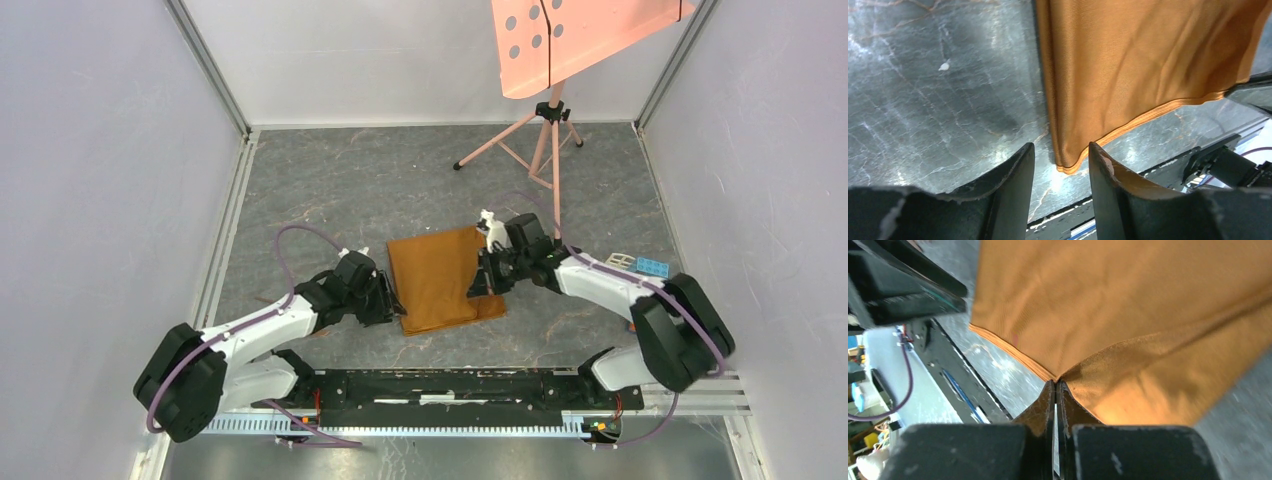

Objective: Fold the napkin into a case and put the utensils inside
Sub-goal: Fold the top corner of the square-folded napkin at the center of the board.

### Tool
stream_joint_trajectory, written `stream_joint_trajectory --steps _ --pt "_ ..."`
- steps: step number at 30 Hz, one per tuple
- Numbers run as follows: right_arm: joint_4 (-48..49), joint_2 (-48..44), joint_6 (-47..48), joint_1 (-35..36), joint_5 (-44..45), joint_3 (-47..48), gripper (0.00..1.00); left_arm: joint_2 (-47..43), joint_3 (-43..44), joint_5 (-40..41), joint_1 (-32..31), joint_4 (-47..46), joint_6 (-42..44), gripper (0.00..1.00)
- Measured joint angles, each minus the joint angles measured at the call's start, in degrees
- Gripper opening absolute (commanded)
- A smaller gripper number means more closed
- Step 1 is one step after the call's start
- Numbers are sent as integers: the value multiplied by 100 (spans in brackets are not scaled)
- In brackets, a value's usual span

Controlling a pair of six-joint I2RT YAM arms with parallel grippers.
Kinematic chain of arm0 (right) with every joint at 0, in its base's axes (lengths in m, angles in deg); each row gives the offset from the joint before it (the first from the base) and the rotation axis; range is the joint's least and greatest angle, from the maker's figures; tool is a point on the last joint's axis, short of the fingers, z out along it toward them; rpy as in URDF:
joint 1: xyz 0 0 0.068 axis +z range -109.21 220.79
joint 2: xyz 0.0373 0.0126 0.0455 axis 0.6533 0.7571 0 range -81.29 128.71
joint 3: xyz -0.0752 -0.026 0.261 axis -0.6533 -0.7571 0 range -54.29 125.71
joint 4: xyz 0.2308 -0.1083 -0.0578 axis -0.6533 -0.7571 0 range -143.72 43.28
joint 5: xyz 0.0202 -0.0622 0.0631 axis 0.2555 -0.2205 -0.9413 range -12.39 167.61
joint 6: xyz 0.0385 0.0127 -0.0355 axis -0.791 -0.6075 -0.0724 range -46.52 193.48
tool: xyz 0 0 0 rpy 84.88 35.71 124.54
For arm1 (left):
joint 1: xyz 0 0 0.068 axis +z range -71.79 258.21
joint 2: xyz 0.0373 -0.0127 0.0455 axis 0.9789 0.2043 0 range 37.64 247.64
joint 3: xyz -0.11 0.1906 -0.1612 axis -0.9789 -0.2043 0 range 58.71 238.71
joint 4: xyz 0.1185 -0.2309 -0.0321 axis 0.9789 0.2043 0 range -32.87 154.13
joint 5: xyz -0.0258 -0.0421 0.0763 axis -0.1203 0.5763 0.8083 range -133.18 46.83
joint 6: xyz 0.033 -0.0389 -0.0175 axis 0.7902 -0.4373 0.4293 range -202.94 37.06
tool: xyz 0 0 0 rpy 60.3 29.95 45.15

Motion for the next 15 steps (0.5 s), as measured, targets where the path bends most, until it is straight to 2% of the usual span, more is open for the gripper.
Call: stream_joint_trajectory --steps 5,15 --pt "896 1078 -557 483 -221 741 0 90 -138 -4 0 63 0 43" --pt "2214 2874 -1370 962 -439 2695 0 146 -221 -127 0 -9 -2 42"
